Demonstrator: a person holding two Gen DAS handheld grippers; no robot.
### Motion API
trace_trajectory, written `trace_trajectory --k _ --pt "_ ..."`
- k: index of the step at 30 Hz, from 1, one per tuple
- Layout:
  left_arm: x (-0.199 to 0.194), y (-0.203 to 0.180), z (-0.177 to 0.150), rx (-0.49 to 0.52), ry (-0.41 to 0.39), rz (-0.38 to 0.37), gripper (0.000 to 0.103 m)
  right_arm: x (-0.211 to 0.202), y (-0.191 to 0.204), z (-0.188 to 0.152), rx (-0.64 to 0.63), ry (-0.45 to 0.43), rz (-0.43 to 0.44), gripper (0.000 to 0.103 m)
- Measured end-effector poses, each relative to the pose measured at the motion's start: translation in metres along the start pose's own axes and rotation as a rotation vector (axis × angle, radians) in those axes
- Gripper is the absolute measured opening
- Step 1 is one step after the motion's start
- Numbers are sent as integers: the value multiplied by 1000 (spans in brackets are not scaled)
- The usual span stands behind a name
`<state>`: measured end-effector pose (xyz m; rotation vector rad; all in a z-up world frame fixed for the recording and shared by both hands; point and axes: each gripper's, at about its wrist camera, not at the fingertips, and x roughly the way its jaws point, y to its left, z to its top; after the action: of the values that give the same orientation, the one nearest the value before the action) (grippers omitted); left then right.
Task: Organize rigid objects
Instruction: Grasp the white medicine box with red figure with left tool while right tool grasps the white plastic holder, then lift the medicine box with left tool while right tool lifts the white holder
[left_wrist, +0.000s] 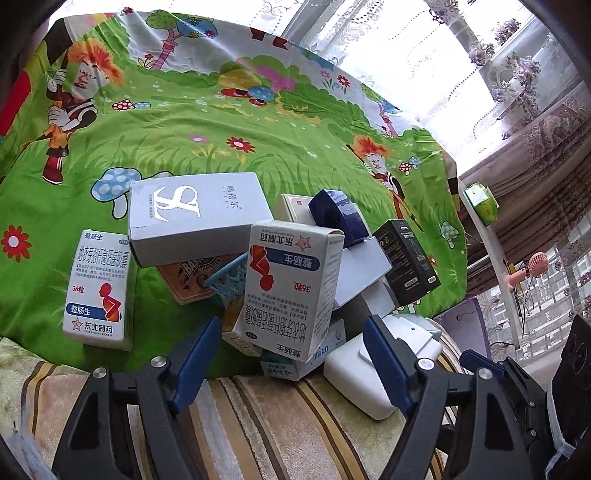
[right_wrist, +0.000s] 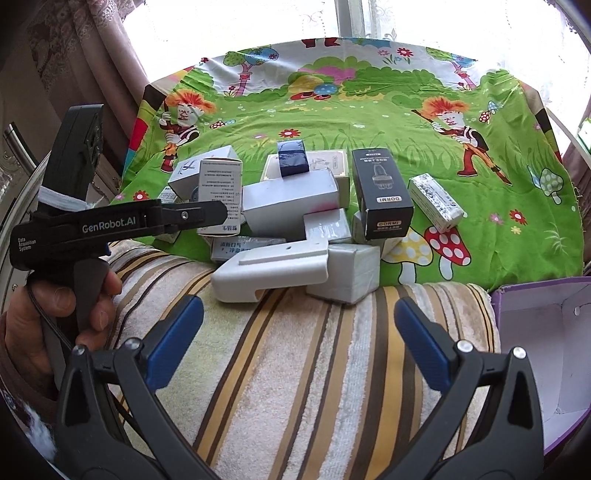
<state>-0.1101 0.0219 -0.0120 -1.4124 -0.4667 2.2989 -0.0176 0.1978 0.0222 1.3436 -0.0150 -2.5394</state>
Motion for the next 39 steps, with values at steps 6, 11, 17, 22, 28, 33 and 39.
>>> trace_trajectory --k 6,11,17,22,28,33,39 --pt "8 6 4 -18 15 -28 73 2 2 3 -6 1 -1 103" --pt "11 5 5 -12 22 -33 51 3 5 4 -15 1 1 103" --pt "6 -2 1 24 -3 -35 47 2 6 4 -25 -3 16 103" --pt "-9 -4 -6 25 -63 -63 47 0 8 5 -39 -10 41 103" --pt "-22 -6 -17 11 -101 -82 47 6 6 9 -37 10 98 103" --pt "-29 -6 -23 8 -126 -84 46 6 2 13 -33 -11 144 103" --pt "-31 -5 -24 6 -143 -90 47 3 12 14 -84 -39 150 103"
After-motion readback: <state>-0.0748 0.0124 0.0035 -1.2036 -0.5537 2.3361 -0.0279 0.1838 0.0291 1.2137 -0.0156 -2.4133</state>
